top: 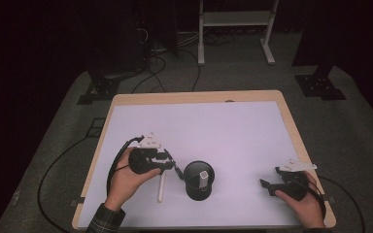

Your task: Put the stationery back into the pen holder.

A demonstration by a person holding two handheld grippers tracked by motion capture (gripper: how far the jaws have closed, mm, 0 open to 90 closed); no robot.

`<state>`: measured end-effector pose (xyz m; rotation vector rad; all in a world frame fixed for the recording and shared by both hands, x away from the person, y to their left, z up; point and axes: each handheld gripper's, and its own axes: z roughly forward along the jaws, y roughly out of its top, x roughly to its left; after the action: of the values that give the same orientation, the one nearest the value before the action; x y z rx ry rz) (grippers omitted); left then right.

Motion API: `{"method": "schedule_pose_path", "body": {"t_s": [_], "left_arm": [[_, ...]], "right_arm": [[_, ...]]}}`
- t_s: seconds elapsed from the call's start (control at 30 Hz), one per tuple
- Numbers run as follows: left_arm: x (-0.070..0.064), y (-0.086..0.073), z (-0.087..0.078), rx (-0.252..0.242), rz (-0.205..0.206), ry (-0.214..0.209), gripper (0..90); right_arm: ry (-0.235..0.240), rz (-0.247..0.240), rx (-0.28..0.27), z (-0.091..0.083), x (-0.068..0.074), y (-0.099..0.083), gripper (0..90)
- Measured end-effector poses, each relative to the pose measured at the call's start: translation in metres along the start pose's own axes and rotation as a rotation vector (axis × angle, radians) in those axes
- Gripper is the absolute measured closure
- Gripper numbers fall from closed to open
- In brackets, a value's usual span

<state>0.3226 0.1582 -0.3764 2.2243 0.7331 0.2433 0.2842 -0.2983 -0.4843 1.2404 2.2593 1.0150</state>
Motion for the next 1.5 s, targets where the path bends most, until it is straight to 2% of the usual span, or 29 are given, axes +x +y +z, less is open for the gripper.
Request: {"method": "schedule_pose_path", "body": {"t_s": [0.4,0.43,0.53,0.8,1.0,1.1,1.3,1.5], "left_arm": [[0.014,-0.008,0.006,0.012,-0.052,0.052,46.8],[0.016,-0.009,0.008,0.015,-0.058,0.071,45.7],[0.019,-0.011,0.01,0.019,-0.068,0.075,45.6],[0.027,-0.016,0.016,0.034,-0.104,0.093,46.9],[0.033,-0.019,0.023,0.058,-0.108,0.111,48.6],[0.035,-0.021,0.026,0.069,-0.117,0.106,49.5],[0.038,-0.025,0.036,0.114,-0.121,0.123,52.4],[0.035,-0.03,0.049,0.159,-0.129,0.124,56.0]], "right_arm": [[0.0,0.001,0.0,0.0,0.0,0.0,18.9],[0.0,0.0,0.0,0.0,0.0,0.0,18.9],[0.0,0.002,-0.001,0.0,0.0,0.0,18.9],[0.0,0.002,-0.001,0.0,0.0,0.0,18.9],[0.0,0.002,0.0,0.0,0.0,0.0,18.9],[0.0,0.002,-0.001,0.0,0.0,0.0,18.9],[0.0,0.002,0.0,0.0,0.0,0.0,18.9],[0.0,0.002,0.0,0.0,0.0,0.0,18.9]]}}
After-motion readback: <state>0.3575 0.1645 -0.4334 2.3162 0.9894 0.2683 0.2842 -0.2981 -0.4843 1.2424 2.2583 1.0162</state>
